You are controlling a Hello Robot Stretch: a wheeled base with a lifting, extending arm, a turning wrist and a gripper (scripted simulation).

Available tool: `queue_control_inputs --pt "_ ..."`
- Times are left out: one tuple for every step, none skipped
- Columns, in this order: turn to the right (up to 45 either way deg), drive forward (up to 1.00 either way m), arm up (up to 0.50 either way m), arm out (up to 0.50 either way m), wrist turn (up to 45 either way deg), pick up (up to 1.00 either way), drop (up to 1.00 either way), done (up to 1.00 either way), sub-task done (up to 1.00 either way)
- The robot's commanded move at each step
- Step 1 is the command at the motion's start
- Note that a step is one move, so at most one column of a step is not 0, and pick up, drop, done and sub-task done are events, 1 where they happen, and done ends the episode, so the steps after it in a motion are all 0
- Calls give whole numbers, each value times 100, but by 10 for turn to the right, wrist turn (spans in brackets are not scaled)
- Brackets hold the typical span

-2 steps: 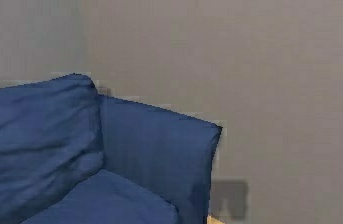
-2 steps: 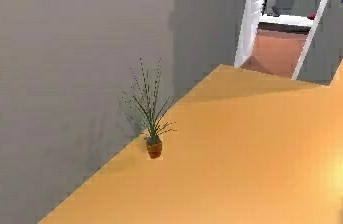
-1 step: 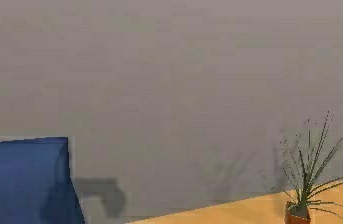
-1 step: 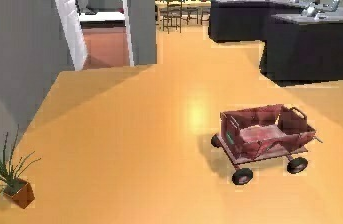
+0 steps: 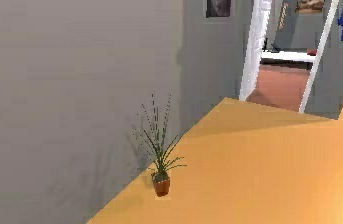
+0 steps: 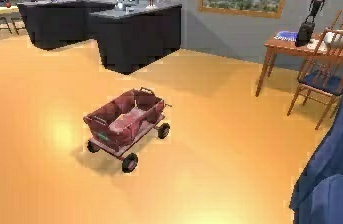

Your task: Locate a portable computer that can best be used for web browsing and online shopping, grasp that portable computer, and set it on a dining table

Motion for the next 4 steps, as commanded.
queue_control_inputs --pt "330 0 0 0 0 0 0 0 0" --pt "0 25 0 0 0 0 0 0 0" --pt "450 0 0 0 0 0 0 0 0" --pt "420 0 0 0 0 0 0 0 0"
